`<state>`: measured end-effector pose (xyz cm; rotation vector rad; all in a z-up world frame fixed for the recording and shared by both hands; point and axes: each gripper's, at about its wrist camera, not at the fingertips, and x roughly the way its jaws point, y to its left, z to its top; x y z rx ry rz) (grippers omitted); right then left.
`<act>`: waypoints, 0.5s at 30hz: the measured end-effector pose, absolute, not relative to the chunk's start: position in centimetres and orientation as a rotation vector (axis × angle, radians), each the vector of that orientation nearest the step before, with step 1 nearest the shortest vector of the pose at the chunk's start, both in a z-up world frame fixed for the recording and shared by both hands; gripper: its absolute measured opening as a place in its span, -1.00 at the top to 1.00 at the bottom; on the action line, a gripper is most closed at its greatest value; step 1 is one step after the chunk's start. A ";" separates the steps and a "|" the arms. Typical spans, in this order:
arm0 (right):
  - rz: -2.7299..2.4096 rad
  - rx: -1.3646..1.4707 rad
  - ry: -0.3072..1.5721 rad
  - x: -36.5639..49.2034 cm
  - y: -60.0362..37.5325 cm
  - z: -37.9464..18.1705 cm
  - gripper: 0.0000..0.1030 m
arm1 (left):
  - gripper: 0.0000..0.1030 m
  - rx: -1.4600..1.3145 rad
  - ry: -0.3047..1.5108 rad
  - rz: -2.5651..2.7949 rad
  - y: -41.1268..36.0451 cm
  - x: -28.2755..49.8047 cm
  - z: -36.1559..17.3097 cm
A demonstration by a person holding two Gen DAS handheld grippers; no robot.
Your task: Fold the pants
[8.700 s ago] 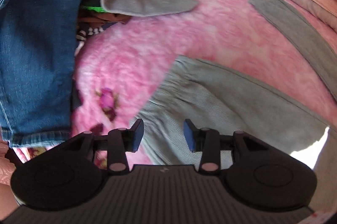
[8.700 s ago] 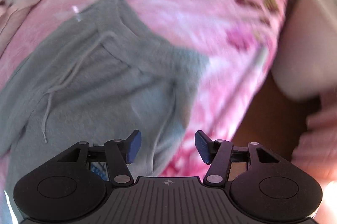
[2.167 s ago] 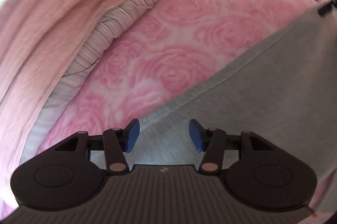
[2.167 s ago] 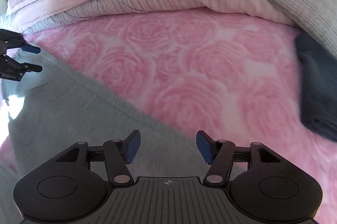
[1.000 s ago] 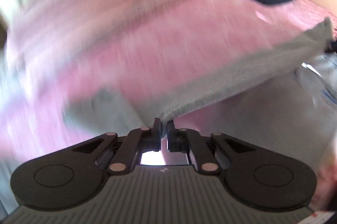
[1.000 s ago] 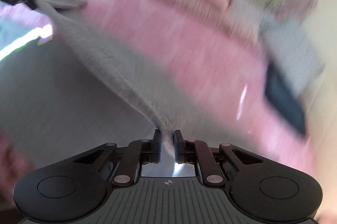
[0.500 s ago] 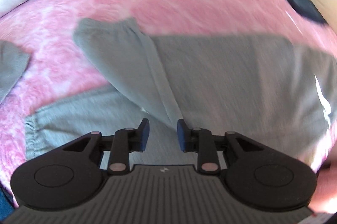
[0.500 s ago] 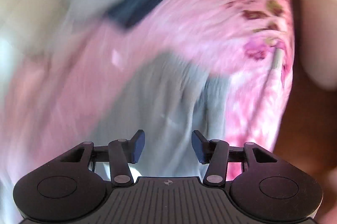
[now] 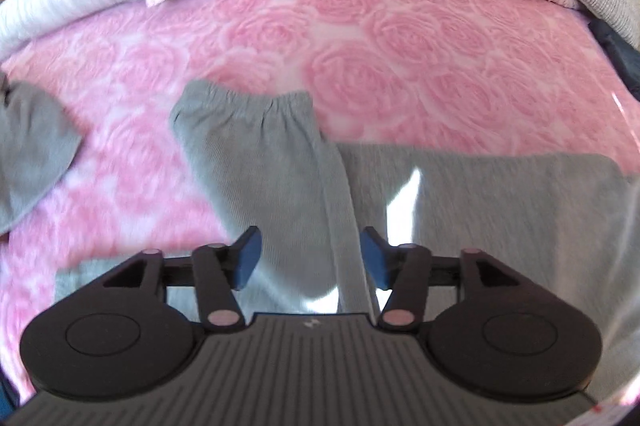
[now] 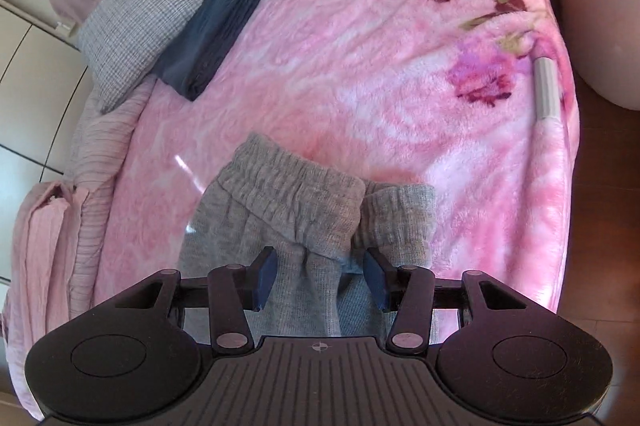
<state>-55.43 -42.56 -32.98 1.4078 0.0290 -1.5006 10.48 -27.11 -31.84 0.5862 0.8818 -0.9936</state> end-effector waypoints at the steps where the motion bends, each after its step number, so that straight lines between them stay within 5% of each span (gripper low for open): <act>1: -1.498 1.406 0.024 -55.4 -42.5 -33.0 0.11 | -0.05 0.595 0.868 -0.989 -28.2 10.5 -32.1; 5: -1.493 1.388 0.035 -55.3 -42.4 -33.0 0.15 | -0.12 0.679 0.830 -0.973 -32.9 10.5 -34.4; 7: -1.504 1.370 0.062 -55.1 -42.8 -32.8 0.77 | -0.04 0.720 0.838 -0.957 -34.6 10.5 -36.0; 9: -1.529 1.346 0.110 -55.1 -42.9 -32.3 0.81 | 0.87 0.710 0.867 -0.957 -34.9 11.1 -36.7; 15: -1.468 1.238 0.164 -55.2 -41.6 -28.4 0.82 | 0.93 0.321 0.782 -0.746 -25.0 15.6 -29.3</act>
